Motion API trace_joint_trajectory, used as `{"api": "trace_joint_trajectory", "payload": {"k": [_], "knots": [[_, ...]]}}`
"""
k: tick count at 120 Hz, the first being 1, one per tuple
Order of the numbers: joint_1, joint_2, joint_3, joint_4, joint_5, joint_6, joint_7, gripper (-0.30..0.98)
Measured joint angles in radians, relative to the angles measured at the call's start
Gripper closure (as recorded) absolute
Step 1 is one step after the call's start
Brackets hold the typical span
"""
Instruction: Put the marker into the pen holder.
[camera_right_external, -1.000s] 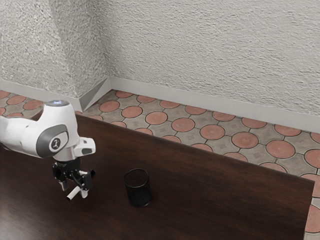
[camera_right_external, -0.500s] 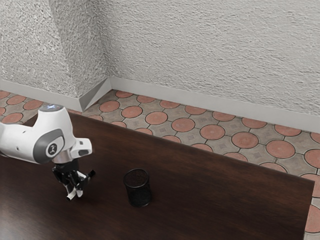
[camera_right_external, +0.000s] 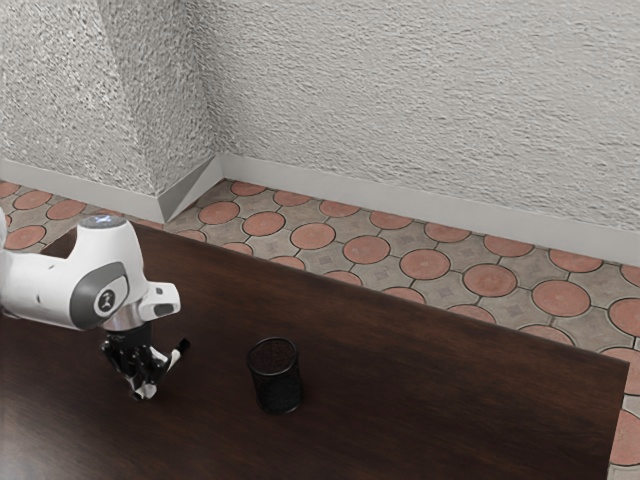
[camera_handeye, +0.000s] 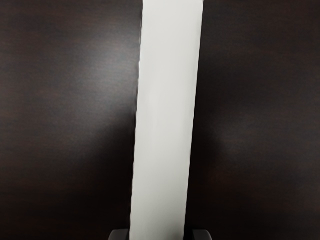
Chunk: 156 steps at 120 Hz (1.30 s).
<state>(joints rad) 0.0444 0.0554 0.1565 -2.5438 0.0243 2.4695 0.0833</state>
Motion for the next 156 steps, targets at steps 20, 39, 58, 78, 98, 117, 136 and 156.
{"api": "trace_joint_trajectory", "payload": {"k": [20, 39, 58, 78, 98, 117, 136, 156], "knots": [[0.003, 0.005, 0.0, 0.007, 0.002, 0.002, 0.0, 0.69], [0.003, 0.004, 0.003, 0.011, 0.008, 0.001, -0.007, 0.73], [-0.031, -0.036, 0.002, 0.183, 0.016, -0.165, -0.034, 0.75], [-0.146, -0.247, -0.143, 0.236, 0.056, -0.422, -0.096, 0.76], [-0.181, -0.243, -0.304, 0.276, 0.044, -0.562, -0.161, 0.76], [-0.183, -0.143, -0.329, 0.353, 0.031, -0.624, -0.209, 0.76], [-0.173, -0.047, -0.324, 0.439, 0.025, -0.659, -0.241, 0.69], [-0.173, 0.106, -0.329, 0.632, 0.002, -0.71, -0.257, 0.34]]}}
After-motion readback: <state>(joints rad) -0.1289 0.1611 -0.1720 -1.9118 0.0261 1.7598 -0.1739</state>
